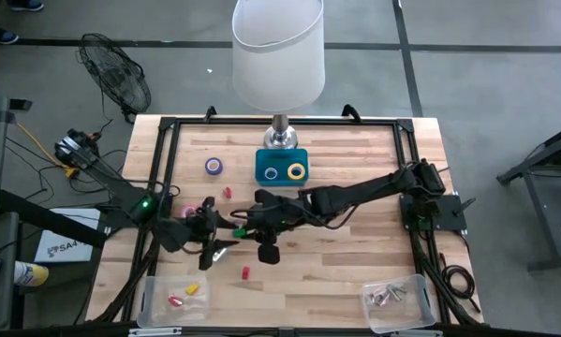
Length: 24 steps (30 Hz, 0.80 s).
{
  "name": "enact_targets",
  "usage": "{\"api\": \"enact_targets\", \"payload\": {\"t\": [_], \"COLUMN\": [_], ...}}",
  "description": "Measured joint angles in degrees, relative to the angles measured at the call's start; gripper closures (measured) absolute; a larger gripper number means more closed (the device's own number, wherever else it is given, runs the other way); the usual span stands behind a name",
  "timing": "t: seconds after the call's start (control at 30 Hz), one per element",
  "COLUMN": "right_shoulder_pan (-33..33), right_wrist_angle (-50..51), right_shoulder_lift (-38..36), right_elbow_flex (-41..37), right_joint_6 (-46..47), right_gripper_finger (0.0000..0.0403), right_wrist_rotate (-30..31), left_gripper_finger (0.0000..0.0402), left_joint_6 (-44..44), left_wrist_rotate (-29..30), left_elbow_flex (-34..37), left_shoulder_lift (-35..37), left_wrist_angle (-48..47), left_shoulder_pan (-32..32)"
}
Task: Pick and place Stapler, Stapler remover, tape
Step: Put the green stapler into the left transparent bin
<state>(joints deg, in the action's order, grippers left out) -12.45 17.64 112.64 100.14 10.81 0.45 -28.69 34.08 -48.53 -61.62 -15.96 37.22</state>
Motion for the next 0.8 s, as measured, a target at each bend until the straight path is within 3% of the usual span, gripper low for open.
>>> {"api": "enact_targets", "payload": {"t": [0.37, 0.8], "right_shoulder_pan": [0.0, 0.0], "right_wrist_angle": [0.0, 0.3], "right_shoulder_lift": [0.0, 0.0], "right_elbow_flex": [0.0, 0.0], "right_joint_6": [0.0, 0.1], "right_gripper_finger": [0.0339, 0.0339], "right_wrist_rotate": [0.0, 0.0], "left_gripper_finger": [0.0222, 0.0332], "left_joint_6": [2.0, 2.8], "left_wrist_rotate": [-5.4, -5.3], "left_elbow_flex": [0.0, 0.0], "left_shoulder_lift": [0.3, 0.3], "left_wrist_angle": [0.0, -0.1], "left_shoulder_pan": [-2.4, -2.4]}}
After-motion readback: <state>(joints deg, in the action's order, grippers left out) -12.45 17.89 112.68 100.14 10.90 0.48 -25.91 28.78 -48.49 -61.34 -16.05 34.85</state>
